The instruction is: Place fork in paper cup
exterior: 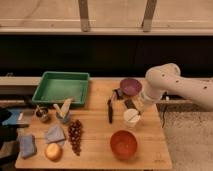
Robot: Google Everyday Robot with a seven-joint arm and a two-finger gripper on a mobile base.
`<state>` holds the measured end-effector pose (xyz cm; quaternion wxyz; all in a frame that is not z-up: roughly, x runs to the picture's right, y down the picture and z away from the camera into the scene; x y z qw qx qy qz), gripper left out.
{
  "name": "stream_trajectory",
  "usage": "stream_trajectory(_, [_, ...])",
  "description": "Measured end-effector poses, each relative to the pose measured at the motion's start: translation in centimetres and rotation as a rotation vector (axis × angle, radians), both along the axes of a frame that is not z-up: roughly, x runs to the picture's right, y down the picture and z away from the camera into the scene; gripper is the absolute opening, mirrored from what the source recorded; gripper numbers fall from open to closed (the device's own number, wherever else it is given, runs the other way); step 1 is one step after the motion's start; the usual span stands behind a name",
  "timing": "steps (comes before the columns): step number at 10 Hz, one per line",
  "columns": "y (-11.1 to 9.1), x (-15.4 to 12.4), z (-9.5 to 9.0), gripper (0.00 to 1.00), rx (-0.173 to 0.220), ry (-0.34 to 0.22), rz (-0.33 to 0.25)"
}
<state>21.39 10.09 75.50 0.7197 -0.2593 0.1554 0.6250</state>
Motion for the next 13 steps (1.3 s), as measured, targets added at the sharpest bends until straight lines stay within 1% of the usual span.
stream_trajectory(1, [0.2,-0.1,0.3,0.01,-0.005,-0.006,0.003])
stream_trajectory(2, [0.4,-0.2,0.4,0.06,-0.009,-0.013,0.004])
stream_trajectory(5, [0.7,-0.7,0.4,0.35,-0.011,-0.032,-0.001])
stream_trajectory(8, [0.5,-1.4,-0.1,0.62,0.002,-0.059,-0.022])
stream_trajectory(9, [0.5,-1.4,-0.1,0.63,0.002,-0.059,-0.022])
stream_trajectory(13, [0.5,-1.4,-0.1,0.63,0.002,-0.058,-0.021])
